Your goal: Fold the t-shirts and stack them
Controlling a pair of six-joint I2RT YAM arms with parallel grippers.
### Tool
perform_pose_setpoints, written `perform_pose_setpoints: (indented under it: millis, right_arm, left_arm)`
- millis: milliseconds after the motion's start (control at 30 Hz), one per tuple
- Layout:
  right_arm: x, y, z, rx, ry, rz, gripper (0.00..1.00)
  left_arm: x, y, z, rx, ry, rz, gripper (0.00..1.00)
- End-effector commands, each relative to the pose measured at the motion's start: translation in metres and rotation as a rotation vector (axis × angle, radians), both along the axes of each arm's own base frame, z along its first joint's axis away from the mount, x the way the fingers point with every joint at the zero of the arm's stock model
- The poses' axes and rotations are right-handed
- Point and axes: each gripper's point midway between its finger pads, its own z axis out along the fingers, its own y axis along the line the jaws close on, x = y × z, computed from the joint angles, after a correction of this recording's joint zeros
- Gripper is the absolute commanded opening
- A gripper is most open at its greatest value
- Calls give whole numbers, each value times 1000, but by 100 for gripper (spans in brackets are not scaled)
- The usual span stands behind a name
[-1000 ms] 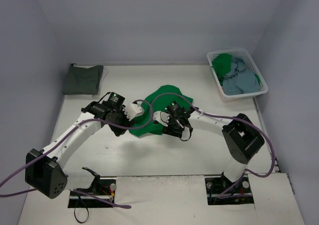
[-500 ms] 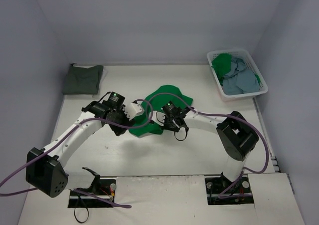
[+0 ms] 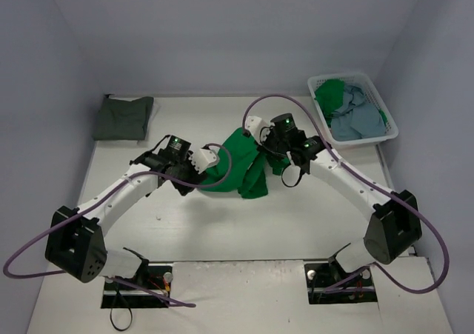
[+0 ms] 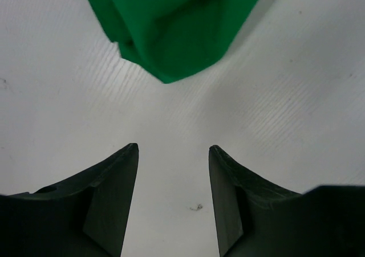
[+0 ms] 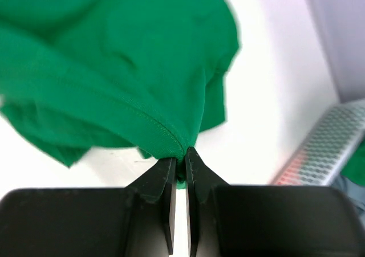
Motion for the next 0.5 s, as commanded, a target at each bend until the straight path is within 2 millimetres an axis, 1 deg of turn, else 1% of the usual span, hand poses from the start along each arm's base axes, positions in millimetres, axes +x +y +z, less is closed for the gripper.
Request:
perform_pose_setpoints:
  millis: [0,33,67,133,167,233,267,300,333,400,433,467]
  right_arm:
    - [6,-6,29,53,-34,-46,0]
    - [5,-7,27,51,-26,-46,0]
    - [4,-6,24,52,-18,-45,0]
    - [3,-6,12,40,10,-47,0]
    - [4,-6,6,30,24,-46,0]
    - [5,-5,2,25,30,-50,0]
    - [7,-6,-3,19,42,-57,0]
    - [9,-6,-4,21,46,-66,0]
    - [11,-6,-4,26,45,-73,0]
    - [21,-10,-4,28,41,-109,0]
    - [25,-11,-3,36,38,-131,0]
    - [34,-16,-1,36,27,-162,0]
  left_arm:
    - [29,-18,17,-107,-132,6,47]
    - [35,-26,20,-137,-163,-5,47]
    - [37,-29,20,-154,-170,-3,47]
    - [46,-39,21,-185,-201,-12,47]
    - [49,-41,19,-184,-204,-16,47]
    - [56,-52,21,-187,-240,-37,47]
    - [58,-56,19,-181,-248,-46,47]
    - [58,-61,19,-176,-261,-60,47]
    - [55,-76,19,-178,-285,-96,47]
    - [52,-86,16,-137,-325,-135,47]
    - [41,-105,14,-126,-349,-203,47]
    - [35,-113,10,-111,-355,-232,47]
